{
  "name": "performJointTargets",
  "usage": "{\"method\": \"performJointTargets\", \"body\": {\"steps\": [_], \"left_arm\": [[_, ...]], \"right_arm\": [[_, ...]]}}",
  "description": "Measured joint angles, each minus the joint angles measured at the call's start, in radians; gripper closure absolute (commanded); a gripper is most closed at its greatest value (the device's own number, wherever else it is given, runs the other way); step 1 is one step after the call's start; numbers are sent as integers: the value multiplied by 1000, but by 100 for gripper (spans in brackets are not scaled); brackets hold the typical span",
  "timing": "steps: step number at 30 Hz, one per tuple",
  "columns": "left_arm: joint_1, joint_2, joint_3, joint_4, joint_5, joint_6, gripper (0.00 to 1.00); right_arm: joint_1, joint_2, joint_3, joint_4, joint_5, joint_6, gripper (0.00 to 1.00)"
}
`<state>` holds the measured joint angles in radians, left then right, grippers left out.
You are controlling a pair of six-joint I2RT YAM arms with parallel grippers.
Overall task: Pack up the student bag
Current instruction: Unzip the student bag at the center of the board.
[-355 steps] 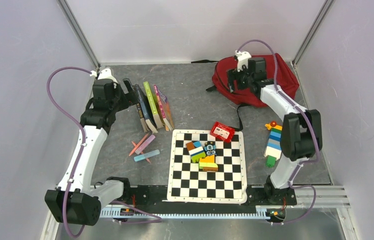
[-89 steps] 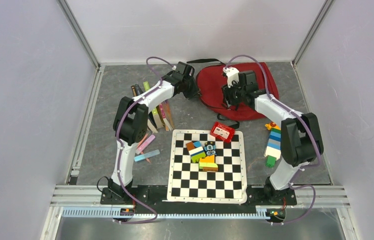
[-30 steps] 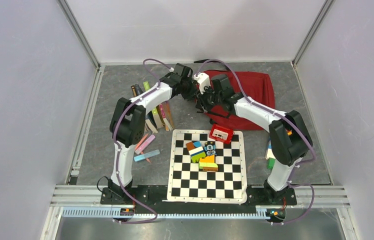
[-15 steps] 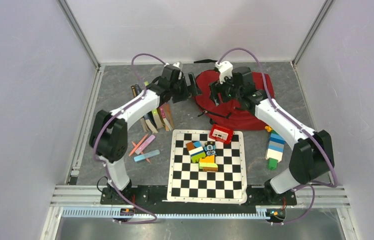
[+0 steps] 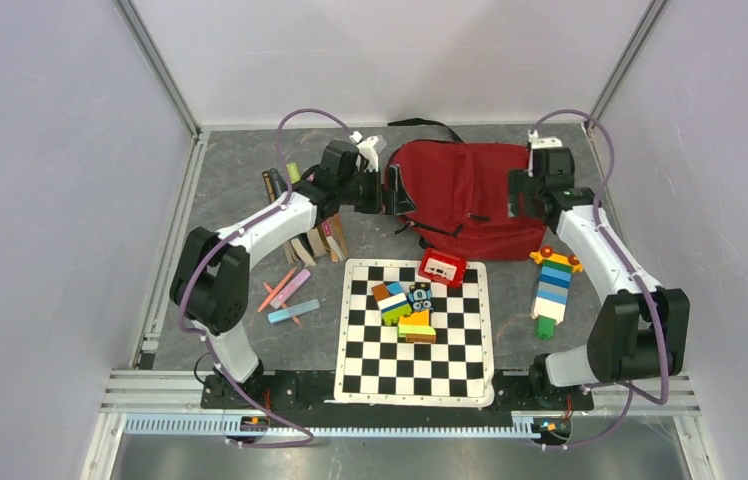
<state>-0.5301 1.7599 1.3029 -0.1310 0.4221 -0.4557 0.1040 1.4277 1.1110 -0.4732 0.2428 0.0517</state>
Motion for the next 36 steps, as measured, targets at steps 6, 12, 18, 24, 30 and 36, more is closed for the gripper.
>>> {"method": "performJointTargets", "body": {"steps": [6, 12, 18, 24, 30, 36], "left_arm": [[0, 0, -16, -2, 53, 43, 0], [0, 0, -24, -13, 63, 69, 0], [0, 0, -33, -24, 63, 81, 0], [0, 0, -34, -41, 63, 92, 0], [0, 15, -33, -54, 63, 101, 0], [0, 80, -8, -54, 84, 101, 2]], "right_arm": [[-105, -30, -47, -36, 71, 19, 30], [-162, -1, -75, -40, 32, 42, 45], [-165, 81, -71, 12, -28, 51, 77], [-175, 215, 8, 37, -63, 38, 100], [-185, 324, 124, 97, -68, -19, 100], [-185, 434, 274, 167, -93, -101, 100]]}}
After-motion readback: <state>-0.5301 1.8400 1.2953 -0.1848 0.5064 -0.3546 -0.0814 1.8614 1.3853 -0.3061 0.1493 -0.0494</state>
